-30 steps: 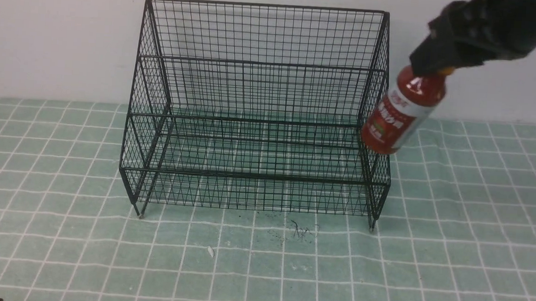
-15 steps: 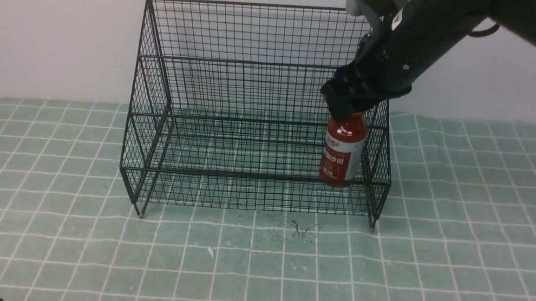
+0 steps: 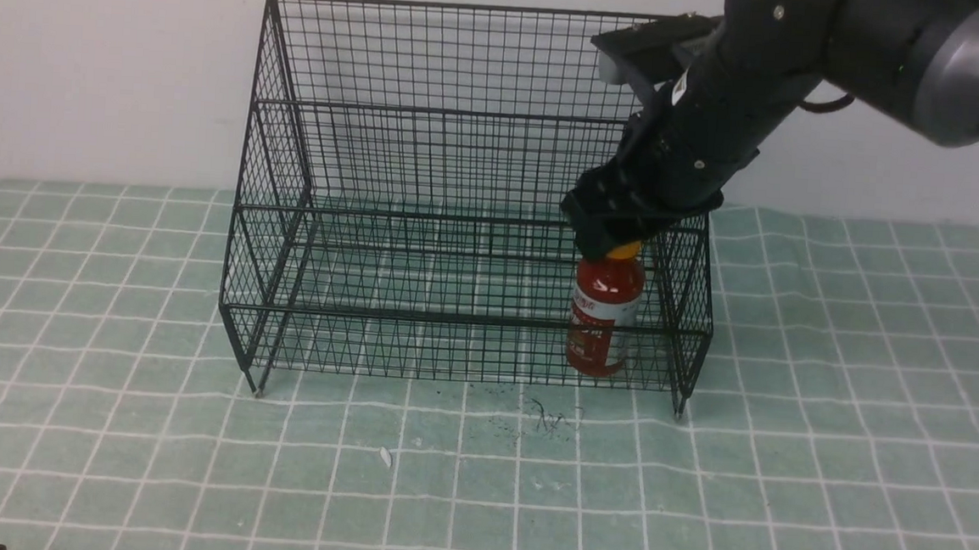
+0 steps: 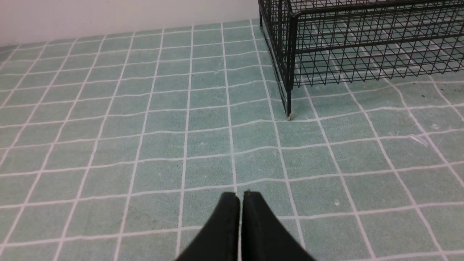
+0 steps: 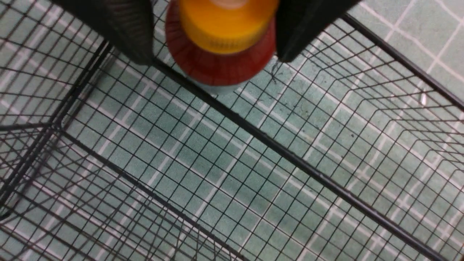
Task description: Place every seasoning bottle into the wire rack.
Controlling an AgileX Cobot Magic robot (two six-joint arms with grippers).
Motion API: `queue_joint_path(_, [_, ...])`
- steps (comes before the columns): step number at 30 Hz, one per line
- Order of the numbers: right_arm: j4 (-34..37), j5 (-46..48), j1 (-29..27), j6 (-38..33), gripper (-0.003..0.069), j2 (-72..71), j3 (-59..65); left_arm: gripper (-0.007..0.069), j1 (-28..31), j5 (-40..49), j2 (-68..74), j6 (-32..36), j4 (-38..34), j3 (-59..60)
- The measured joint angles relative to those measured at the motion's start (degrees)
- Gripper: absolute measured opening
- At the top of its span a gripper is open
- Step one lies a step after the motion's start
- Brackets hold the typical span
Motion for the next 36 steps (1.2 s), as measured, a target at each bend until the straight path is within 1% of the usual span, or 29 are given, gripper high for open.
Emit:
queue_joint_path(1, [-0.1, 0.0, 0.0, 0.0, 0.0470, -0.1, 0.0, -0.0006, 0.0, 0.0, 0.0, 0.0, 0.0, 0.0])
queue_joint_path(3, [-1.0, 0.6, 0.0, 1.7, 0.0535, -2.6, 0.0, -0.0006, 0.0, 0.0, 0.0, 0.0, 0.0, 0.0])
queue_joint_path(5, [-2.0, 1.5, 0.0, 3.2, 0.0545, -5.2, 0.0, -0.0006, 0.0, 0.0, 0.0, 0.0, 0.0, 0.0])
queue_joint_path(6, [-2.9, 2.6, 0.0, 4.3, 0.0540, -7.2, 0.0, -0.0006, 0.0, 0.0, 0.0, 0.0, 0.0, 0.0])
queue_joint_path(8, [-5.2, 4.1, 0.0, 6.1, 0.0501, -11.2, 0.0, -0.0006, 0.0, 0.0, 0.0, 0.0, 0.0, 0.0])
queue_joint_path(11, [-9.1, 4.8, 0.0, 8.9, 0.0368, -19.3, 0.0, -0.0006, 0.0, 0.0, 0.0, 0.0, 0.0, 0.0])
queue_joint_path(12, [-10.8, 5.0, 0.0, 10.4, 0.0282, -22.9, 0.0, -0.0006, 0.0, 0.0, 0.0, 0.0, 0.0, 0.0])
queue_joint_path(13, [-11.7, 5.1, 0.0, 11.2, 0.0231, -26.0, 0.0, -0.0006, 0.0, 0.0, 0.0, 0.0, 0.0, 0.0])
queue_joint_path(14, [-12.9, 5.1, 0.0, 12.4, 0.0155, -29.3, 0.1, -0.0006, 0.0, 0.0, 0.0, 0.0, 0.0, 0.0])
queue_joint_path(17, [-15.4, 5.2, 0.0, 15.4, 0.0033, -39.2, 2.0, -0.0006, 0.0, 0.0, 0.0, 0.0, 0.0, 0.0])
queue_joint_path(19, [-16.4, 5.2, 0.0, 17.5, -0.0002, -48.0, 7.2, -0.0006, 0.0, 0.0, 0.0, 0.0, 0.0, 0.0])
queue_joint_path(20, [-16.4, 5.2, 0.0, 17.6, -0.0004, -48.9, 7.2, -0.0006, 0.0, 0.0, 0.0, 0.0, 0.0, 0.0])
queue_joint_path(21, [-16.4, 4.9, 0.0, 18.5, -0.0010, -55.0, 12.7, -0.0006, 0.0, 0.0, 0.0, 0.0, 0.0, 0.0])
queue_joint_path(23, [-15.7, 3.1, 0.0, 19.4, -0.0012, -63.2, 19.5, -0.0006, 0.0, 0.0, 0.0, 0.0, 0.0, 0.0])
queue_joint_path(28, [-14.0, -11.2, 0.0, 20.5, -0.0014, -86.0, 45.5, -0.0006, 0.0, 0.0, 0.0, 0.0, 0.0, 0.0])
queue_joint_path(29, [-13.9, -12.5, 0.0, 20.6, -0.0014, -86.8, 47.6, -0.0006, 0.0, 0.0, 0.0, 0.0, 0.0, 0.0])
queue_joint_path(30, [-13.3, -17.6, 0.0, 21.2, -0.0014, -93.5, 54.8, -0.0006, 0.0, 0.0, 0.0, 0.0, 0.0, 0.0])
queue_joint_path(31, [-12.9, -20.6, 0.0, 21.7, -0.0014, -98.3, 60.7, -0.0006, 0.0, 0.0, 0.0, 0.0, 0.0, 0.0])
queue_joint_path(35, [-12.6, -30.2, 0.0, 24.8, -0.0014, -110.5, 76.0, -0.0006, 0.0, 0.0, 0.0, 0.0, 0.0, 0.0])
queue_joint_path(36, [-12.6, -30.7, 0.0, 25.0, -0.0014, -111.4, 76.7, -0.0006, 0.0, 0.0, 0.0, 0.0, 0.0, 0.0])
